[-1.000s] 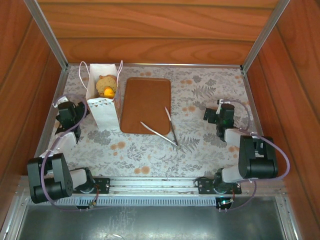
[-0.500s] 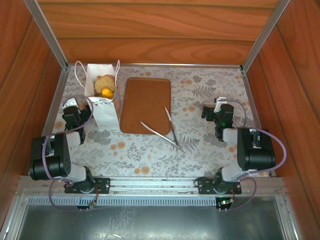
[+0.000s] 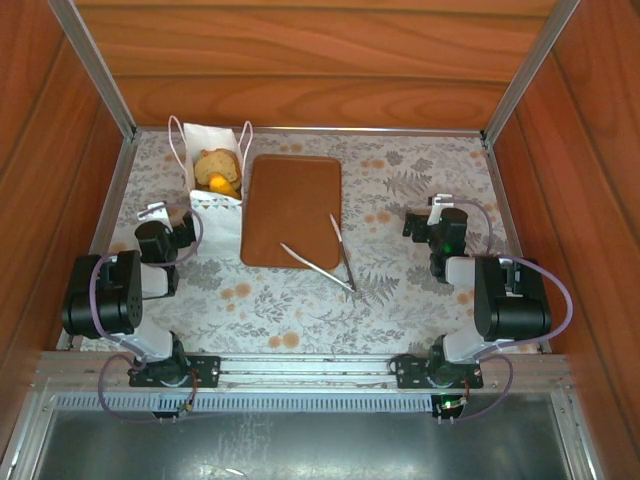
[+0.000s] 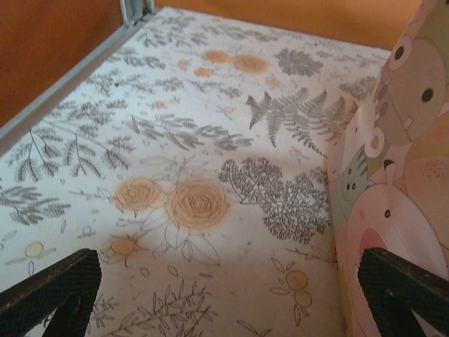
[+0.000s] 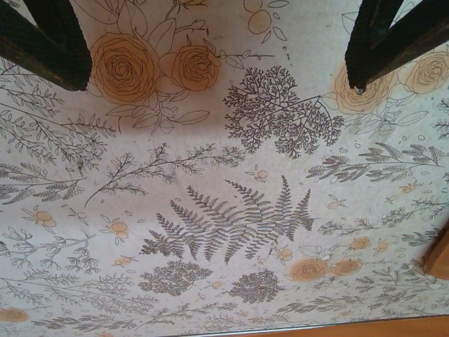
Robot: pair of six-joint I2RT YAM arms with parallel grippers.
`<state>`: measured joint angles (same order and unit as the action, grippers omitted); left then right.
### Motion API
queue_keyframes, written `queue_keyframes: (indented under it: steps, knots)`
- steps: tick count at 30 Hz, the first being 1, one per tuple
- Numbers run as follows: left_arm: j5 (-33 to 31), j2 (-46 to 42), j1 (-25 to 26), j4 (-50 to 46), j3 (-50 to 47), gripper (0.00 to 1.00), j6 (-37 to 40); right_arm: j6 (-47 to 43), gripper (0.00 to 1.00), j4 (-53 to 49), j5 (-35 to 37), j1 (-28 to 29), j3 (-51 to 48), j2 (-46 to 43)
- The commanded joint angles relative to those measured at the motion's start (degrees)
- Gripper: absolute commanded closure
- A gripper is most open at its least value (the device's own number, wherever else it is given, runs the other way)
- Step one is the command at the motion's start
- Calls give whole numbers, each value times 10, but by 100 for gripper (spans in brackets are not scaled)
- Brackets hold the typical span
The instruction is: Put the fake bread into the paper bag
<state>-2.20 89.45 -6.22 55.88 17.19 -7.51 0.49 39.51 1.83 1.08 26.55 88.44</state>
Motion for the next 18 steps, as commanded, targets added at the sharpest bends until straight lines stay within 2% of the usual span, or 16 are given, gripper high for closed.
queue_keyframes:
  steps: [1, 18]
  knots:
    - [8, -2, 2, 31, 2, 0, 10, -7, 0, 10, -4, 1, 7, -7]
    - [19, 3, 2, 28, 9, 0, 15, -8, 0, 8, -5, 2, 8, -6]
